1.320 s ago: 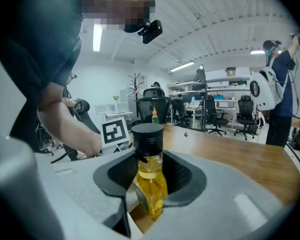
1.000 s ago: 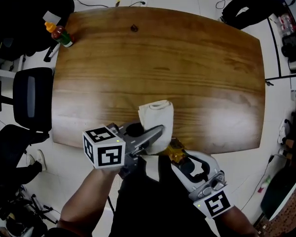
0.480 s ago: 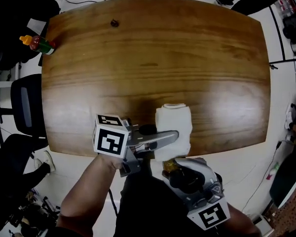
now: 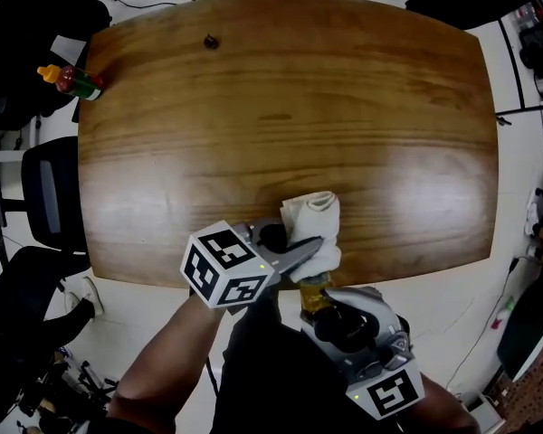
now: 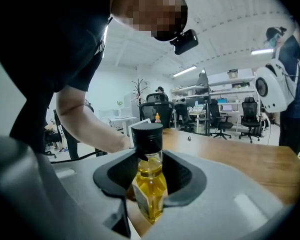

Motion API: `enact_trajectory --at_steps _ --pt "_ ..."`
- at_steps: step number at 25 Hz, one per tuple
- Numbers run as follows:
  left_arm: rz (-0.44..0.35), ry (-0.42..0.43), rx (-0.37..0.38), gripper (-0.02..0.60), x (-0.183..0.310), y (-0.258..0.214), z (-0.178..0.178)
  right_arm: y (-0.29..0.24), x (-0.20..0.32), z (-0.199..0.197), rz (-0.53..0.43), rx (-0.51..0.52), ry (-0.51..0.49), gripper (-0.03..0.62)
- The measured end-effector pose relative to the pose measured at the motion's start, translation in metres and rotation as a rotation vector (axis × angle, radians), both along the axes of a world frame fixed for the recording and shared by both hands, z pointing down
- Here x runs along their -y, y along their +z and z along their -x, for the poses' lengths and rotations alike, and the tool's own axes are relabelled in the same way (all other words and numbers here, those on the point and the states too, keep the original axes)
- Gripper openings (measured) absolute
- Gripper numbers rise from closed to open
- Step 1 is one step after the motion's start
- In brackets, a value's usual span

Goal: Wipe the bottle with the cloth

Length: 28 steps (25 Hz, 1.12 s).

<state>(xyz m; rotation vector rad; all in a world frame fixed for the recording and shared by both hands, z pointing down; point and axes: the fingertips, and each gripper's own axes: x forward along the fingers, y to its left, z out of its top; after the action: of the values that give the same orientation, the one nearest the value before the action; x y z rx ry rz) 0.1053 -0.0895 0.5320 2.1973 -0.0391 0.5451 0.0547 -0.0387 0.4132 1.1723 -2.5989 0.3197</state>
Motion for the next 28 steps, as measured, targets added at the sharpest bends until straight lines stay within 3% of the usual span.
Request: enact_trajectory --at_steps 2,8,11,13,15,18,21,24,28 --pt "-0.111 0.019 0.059 0.101 0.002 0.005 0.003 0.0 0.0 0.0 -0.005 -0.003 -0.001 0.132" --pt "-0.548 0.112 0.269 0.101 0.009 0.02 0.01 0.001 0.002 0.0 -0.012 0.002 0.005 0.132" --pt "-0.691 0.115 0.336 0.103 0.014 0.018 0.01 0.003 0.003 0.0 -0.021 0.006 0.013 0.132" --pt "-0.689 0.063 0.349 0.103 0.022 0.012 0.015 0.004 0.005 -0.001 -0.023 0.014 0.025 0.132" --pt "-0.615 -0.029 0.324 0.103 0.033 -0.001 0.025 0.003 0.007 -0.001 -0.028 0.034 0.043 0.132" --pt "-0.442 -0.198 0.209 0.103 0.047 -0.042 0.045 -0.001 0.009 0.003 -0.041 0.059 0.053 0.132" --pt "-0.347 -0.311 0.073 0.103 0.052 -0.09 0.06 0.003 0.008 0.005 -0.043 0.034 0.034 0.132" --pt "-0.324 -0.376 -0.047 0.103 0.048 -0.138 0.069 0.008 0.01 0.004 -0.03 0.011 0.028 0.132" --pt "-0.351 -0.415 -0.169 0.101 0.038 -0.202 0.074 0.013 0.017 0.004 -0.016 -0.002 0.046 0.132"
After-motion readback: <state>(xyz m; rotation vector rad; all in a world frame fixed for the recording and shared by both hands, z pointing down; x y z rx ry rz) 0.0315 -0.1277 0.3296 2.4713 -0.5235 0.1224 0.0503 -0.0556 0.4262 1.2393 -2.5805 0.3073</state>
